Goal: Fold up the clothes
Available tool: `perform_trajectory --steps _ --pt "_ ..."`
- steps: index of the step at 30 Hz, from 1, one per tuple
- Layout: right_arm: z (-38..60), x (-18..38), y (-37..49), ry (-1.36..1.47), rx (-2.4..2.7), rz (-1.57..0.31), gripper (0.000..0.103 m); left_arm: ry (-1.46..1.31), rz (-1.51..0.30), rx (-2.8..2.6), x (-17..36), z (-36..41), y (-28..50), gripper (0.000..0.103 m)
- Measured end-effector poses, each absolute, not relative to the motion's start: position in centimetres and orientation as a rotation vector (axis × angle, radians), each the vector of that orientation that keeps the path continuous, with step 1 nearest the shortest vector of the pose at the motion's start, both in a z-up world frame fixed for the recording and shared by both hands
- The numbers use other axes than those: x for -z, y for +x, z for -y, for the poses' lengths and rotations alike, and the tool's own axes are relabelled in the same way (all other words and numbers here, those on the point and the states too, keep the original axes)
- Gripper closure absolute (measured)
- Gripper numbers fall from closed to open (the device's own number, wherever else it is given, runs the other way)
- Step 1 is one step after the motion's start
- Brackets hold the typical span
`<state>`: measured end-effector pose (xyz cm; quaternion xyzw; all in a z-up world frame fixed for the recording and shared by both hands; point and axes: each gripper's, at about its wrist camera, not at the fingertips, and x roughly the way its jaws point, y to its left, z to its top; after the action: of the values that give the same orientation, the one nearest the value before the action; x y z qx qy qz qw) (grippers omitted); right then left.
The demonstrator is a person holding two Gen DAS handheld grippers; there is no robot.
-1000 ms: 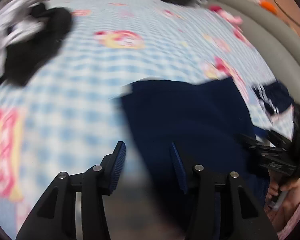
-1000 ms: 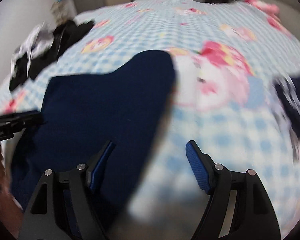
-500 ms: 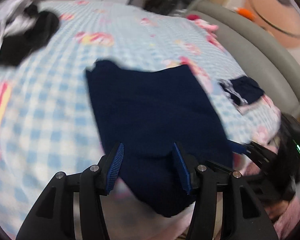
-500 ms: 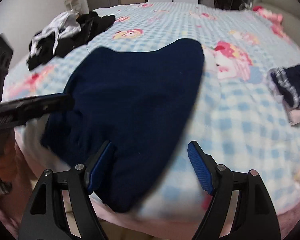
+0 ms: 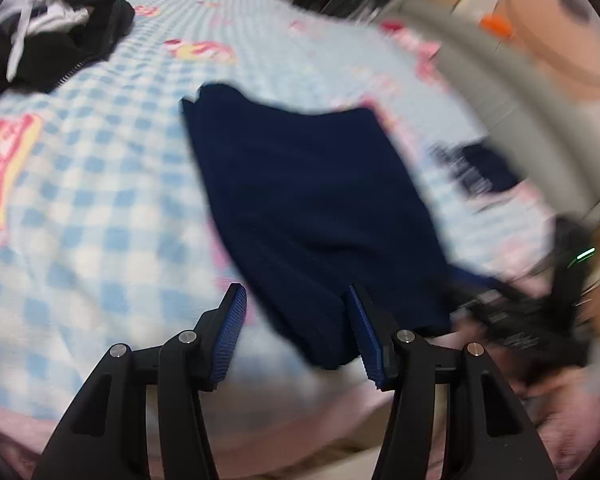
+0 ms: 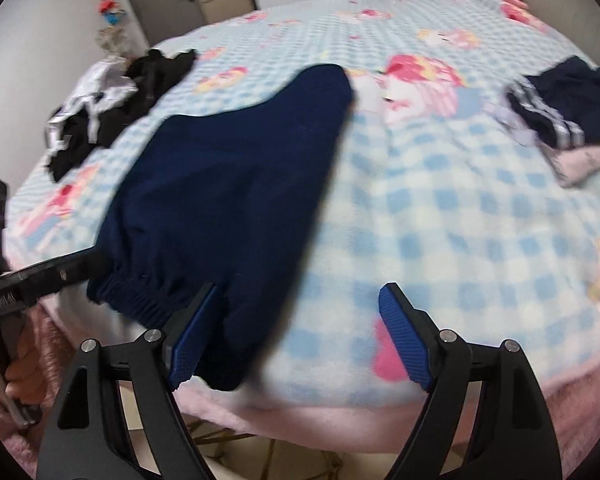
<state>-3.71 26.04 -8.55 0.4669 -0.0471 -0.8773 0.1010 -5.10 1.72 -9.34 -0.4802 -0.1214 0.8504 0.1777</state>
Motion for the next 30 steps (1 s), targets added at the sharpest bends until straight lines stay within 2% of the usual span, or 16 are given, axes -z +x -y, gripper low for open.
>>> perform_trajectory --steps 6,11,15,19,21,25,30 --pt "-28.0 7.0 -2.2 1.318 2.686 0.23 0.024 -1.336 0.499 -2.43 8.8 0.0 -4.3 0.049" --pt "-27.6 7.4 -2.3 1.305 2.546 0.31 0.024 -1.331 0.704 -2.154 10.2 0.6 -4.5 0.049" --pt "-26.0 8.1 -3.0 1.35 2.56 0.205 0.024 -1.36 0.72 -2.137 11.5 0.2 -5.4 0.049" --pt "-25.7 8.7 -3.9 1.355 2.488 0.257 0.024 -1.351 0.823 -2.061 12.7 0.5 -5.8 0.049" --pt "-25.6 8.9 -4.0 1.343 2.452 0.28 0.026 -1.318 0.853 -2.032 12.7 0.7 -5.8 0.048" --pt "-25.7 8.1 -3.4 1.261 2.409 0.345 0.039 -1.26 0.914 -1.979 12.8 1.0 -5.6 0.048" --pt "-25.3 7.7 -3.4 1.229 2.379 0.339 0.04 -1.342 0.844 -2.026 13.9 -0.4 -6.3 0.047"
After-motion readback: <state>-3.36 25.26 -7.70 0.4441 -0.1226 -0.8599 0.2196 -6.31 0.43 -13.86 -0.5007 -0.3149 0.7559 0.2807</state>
